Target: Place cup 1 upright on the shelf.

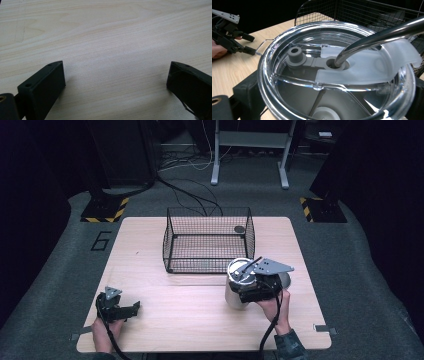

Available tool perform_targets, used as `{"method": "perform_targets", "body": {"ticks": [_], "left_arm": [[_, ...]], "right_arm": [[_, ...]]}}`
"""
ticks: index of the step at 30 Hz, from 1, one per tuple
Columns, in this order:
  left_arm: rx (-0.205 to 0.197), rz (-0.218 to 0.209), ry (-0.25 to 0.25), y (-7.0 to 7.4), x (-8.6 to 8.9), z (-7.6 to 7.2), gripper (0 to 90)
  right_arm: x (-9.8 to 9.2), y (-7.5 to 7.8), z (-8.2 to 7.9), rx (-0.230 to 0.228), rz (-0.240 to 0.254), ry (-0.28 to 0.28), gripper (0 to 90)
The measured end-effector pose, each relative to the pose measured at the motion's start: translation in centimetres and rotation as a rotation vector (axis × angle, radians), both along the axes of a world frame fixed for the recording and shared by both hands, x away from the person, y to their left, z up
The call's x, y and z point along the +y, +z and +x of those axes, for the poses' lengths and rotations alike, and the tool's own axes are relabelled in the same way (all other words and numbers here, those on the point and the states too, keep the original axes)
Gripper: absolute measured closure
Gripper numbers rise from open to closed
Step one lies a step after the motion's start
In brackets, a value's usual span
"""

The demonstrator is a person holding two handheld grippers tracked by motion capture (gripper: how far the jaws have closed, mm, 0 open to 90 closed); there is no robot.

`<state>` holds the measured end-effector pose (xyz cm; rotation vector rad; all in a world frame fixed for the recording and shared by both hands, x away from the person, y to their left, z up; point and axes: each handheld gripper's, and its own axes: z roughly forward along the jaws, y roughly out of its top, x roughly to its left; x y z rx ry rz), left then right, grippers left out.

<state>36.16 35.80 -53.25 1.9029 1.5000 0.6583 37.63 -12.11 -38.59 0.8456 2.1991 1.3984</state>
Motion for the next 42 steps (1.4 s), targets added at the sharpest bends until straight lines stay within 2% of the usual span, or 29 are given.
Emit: {"method": "perform_targets", "body": {"ticks": [17,18,22,27,28,42], "left_arm": [[-0.003,0.003,-0.002,0.0,-0.1,0.0,2.2],[-0.003,0.003,-0.002,0.0,-0.1,0.0,2.2],[-0.003,0.006,-0.003,0.0,-0.1,-0.1,2.2],[-0.009,-0.003,0.002,0.0,-0.1,0.0,2.4],[-0.009,-0.004,0.002,0.0,-0.1,0.0,2.4],[-0.006,0.005,-0.003,0.0,-0.1,-0.1,2.5]], "right_arm": [[1.2,2.3,1.7,-0.022,0.011,0.031,3.3],[1.3,2.4,1.7,-0.009,0.015,0.024,3.4],[1.6,2.8,2.3,-0.021,0.023,0.033,3.4],[1.8,3.1,2.6,-0.007,0.030,0.026,3.4],[1.8,3.1,2.8,-0.019,0.030,0.031,3.4],[2.3,4.8,4.4,-0.031,0.041,0.028,3.4]]}}
